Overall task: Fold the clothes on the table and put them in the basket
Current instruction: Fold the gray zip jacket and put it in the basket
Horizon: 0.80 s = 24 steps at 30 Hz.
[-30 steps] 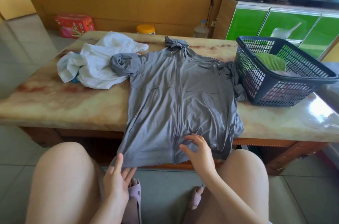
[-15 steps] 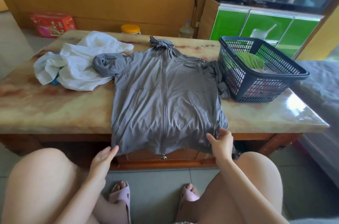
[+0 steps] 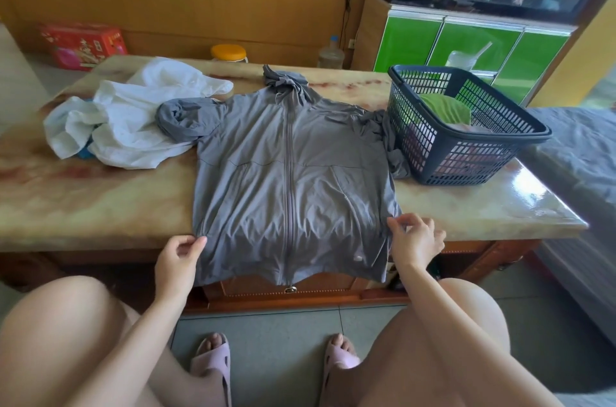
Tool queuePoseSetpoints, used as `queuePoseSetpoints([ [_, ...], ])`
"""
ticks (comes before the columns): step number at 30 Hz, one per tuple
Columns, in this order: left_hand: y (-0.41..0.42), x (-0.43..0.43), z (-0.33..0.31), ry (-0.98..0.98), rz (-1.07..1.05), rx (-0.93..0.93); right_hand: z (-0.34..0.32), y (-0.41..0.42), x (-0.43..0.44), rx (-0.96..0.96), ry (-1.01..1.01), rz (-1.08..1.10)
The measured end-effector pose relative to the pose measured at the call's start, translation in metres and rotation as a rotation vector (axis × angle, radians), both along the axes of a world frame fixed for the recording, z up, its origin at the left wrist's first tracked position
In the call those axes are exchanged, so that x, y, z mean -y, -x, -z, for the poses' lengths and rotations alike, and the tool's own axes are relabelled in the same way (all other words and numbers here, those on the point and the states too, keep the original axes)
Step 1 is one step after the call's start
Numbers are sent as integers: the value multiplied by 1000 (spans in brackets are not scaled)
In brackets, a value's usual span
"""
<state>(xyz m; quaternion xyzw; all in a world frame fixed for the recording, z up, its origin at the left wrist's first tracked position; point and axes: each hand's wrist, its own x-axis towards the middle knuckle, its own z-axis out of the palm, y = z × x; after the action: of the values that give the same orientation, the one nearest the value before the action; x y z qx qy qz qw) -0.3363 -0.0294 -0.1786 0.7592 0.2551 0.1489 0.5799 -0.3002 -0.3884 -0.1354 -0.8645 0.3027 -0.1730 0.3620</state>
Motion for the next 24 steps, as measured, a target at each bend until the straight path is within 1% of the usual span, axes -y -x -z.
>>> queuePoseSetpoints([
  [3,-1,-4,-6,-69,-64,34,-6,0,17,25,-77,48],
  [5,2,-5,-11,-113,-85,77,-13,0,26,-12,-94,92],
  [7,4,-6,-11,-129,-82,76,-18,2,33,-58,-110,110],
  [9,0,-9,-9,-46,-69,23,-21,1,38,-74,-141,124],
  [11,-5,-10,-8,98,-19,-46,-19,-3,41,-112,-171,87],
  [12,-7,-9,-9,134,13,-69,-18,-4,41,-138,-184,56],
  [14,-7,-2,-15,110,66,-82,-15,-7,39,-183,-201,-10],
  [17,-6,6,-18,65,99,-46,-9,-10,37,-232,-127,-88],
  [20,-6,4,-17,78,34,49,-11,-8,38,-209,-29,-62],
  [22,-6,2,-19,135,-31,106,-15,-7,39,-174,53,-22],
  [24,-7,-2,-21,273,-41,144,-17,-8,42,-163,81,-1],
])
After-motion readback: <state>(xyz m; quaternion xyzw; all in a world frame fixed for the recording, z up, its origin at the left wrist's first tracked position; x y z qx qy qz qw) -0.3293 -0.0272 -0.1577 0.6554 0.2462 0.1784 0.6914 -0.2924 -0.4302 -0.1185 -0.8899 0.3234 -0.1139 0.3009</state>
